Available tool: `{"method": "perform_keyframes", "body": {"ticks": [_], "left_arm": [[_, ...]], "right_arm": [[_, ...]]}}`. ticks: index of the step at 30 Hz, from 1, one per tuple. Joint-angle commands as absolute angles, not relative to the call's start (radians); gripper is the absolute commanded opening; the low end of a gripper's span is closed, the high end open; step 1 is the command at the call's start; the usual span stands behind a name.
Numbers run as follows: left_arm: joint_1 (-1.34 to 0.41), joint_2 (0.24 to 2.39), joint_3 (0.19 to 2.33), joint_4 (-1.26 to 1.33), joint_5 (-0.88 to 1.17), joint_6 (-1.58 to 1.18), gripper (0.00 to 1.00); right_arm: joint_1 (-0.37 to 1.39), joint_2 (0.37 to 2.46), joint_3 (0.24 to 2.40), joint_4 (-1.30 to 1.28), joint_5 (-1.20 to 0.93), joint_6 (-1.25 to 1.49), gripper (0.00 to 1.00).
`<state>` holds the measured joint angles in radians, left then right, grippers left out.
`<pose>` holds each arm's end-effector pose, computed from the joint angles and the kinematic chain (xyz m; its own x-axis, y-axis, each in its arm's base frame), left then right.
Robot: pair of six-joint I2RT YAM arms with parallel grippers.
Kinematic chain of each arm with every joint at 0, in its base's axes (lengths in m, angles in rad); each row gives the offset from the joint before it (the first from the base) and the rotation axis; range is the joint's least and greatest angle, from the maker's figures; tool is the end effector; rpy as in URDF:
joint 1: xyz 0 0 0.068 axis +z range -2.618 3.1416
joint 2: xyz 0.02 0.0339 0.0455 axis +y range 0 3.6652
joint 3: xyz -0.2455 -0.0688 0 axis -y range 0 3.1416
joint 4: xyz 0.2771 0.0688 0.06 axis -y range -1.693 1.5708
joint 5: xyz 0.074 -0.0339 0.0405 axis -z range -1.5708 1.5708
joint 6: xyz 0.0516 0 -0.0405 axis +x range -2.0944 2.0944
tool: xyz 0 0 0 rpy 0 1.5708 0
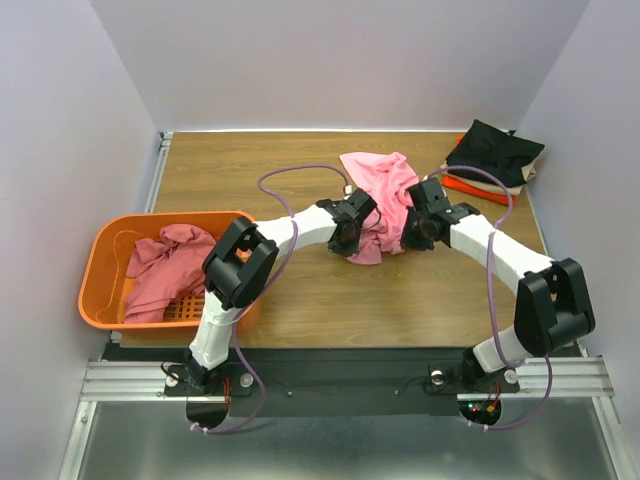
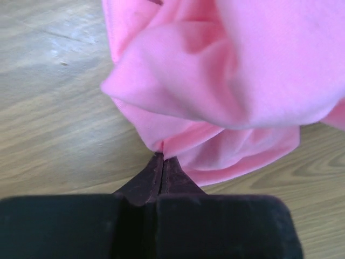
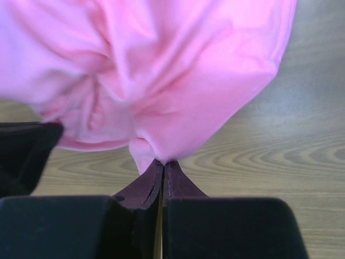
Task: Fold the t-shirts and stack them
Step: Flatten the tshirt out
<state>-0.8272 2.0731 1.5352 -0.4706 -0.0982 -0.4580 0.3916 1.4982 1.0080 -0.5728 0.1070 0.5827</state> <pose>0.3244 -0.3453 0.1322 -0.8219 0.2437 -0.5149 0.3720 0.9141 -0.1613 0.3125 0.1231 0.1713 -0.8568 0.2381 -0.4574 0.1677 0.9674 0.1897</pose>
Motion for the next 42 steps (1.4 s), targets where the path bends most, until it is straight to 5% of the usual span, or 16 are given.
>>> {"method": "perform_keyframes", "body": {"ticks": [1, 18, 20, 21, 25, 35, 42], "left_arm": [[-0.793, 2.004, 1.585, -0.517, -0.166, -0.420, 0.00], [-0.735, 1.763, 1.979, -0.850, -0.494, -0.094, 0.00], [-0.736, 1.755, 1.945, -0.836, -0.468, -0.089, 0.19], [-0.735, 1.752, 1.922, -0.825, -0.424, -0.092, 0.47], [-0.735, 1.730, 1.781, -0.747, -0.325, -0.167, 0.81], [-0.634, 1.759, 1.488, -0.548, -0.106, -0.382, 0.89], [-0.607, 1.877, 1.561, -0.437, -0.124, -0.420, 0.89]], "right_arm": [[0.364, 1.405, 1.124, -0.630, 0.167, 0.569, 0.01], [0.117, 1.232, 1.678, -0.893, 0.602, 0.353, 0.00], [0.117, 1.229, 1.680, -0.891, 0.639, 0.341, 0.00], [0.117, 1.229, 1.671, -0.890, 0.659, 0.338, 0.00], [0.115, 1.223, 1.571, -0.891, 0.663, 0.359, 0.00], [0.081, 1.200, 1.421, -0.874, 0.672, 0.391, 0.00], [0.081, 1.190, 1.338, -0.839, 0.582, 0.448, 0.00]]}}
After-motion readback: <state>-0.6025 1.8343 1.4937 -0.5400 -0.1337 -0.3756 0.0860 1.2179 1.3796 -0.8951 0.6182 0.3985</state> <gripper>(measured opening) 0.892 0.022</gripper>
